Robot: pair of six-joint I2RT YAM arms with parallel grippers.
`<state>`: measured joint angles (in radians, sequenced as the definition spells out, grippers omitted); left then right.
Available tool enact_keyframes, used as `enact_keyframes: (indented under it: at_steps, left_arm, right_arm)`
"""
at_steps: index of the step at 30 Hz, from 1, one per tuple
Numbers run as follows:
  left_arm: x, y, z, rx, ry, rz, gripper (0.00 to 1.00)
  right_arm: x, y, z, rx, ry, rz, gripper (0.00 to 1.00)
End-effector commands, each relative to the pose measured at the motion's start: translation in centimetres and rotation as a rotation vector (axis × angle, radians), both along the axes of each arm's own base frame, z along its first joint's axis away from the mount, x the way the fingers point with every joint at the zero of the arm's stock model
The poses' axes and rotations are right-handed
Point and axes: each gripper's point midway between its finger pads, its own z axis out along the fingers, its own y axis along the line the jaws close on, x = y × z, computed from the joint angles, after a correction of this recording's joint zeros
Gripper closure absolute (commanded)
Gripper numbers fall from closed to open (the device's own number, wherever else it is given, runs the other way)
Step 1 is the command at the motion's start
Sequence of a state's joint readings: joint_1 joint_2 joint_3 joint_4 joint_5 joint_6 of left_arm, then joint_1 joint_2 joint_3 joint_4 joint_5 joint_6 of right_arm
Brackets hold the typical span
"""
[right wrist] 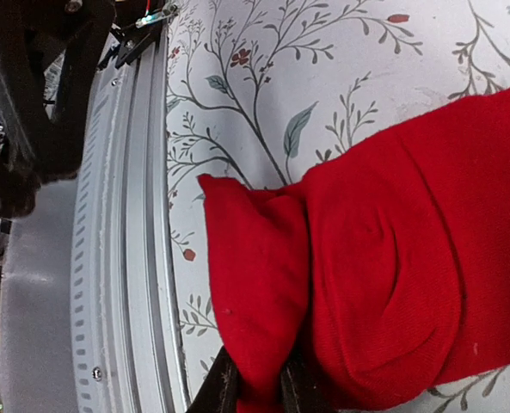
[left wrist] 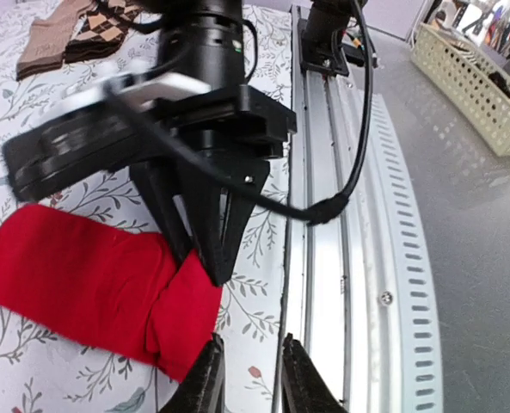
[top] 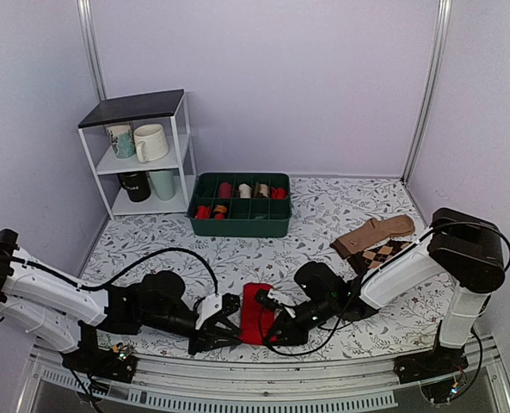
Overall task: Roll the socks
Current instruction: Roll the sock at the center of the board.
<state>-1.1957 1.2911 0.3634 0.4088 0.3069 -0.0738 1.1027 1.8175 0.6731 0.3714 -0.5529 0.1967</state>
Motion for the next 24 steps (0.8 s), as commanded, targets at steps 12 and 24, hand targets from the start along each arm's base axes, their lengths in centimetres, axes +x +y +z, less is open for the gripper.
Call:
enact_keyframes:
  at_steps: [12, 24]
  left_arm:
    - [1.3, -1.1, -5.1, 0.153, -0.166, 0.004, 0.73]
    - [2.0, -1.0, -2.2, 0.060, -0.257, 0.079, 0.58]
  right_arm:
    - [-3.0, -4.7, -6.6, -0.343, 0.306, 0.011, 0.88]
    - [-3.2, -5.1, -7.0, -0.350, 0.320, 0.018, 0.88]
